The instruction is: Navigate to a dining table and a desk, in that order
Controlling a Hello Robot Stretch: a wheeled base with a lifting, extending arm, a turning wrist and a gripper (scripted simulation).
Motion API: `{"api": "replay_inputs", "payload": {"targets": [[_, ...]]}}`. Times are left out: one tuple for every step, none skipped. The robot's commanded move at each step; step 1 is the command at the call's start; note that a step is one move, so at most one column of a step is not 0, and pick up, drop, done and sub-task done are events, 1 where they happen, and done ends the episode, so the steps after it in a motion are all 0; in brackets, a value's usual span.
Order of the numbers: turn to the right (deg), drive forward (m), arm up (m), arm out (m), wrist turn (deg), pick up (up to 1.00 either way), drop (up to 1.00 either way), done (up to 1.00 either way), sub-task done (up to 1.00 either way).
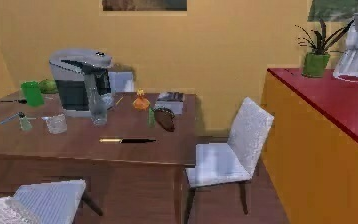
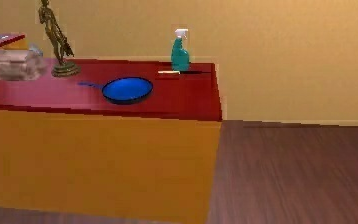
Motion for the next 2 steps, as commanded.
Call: {"api": "replay_inputs", "payload": {"targets": [[45.0,0.00,0.00,0.00,0.0,0.00,0.00,0.00,0.00],[45.0,0.00,0.00,0.00,0.0,0.00,0.00,0.00,0.00]]}}
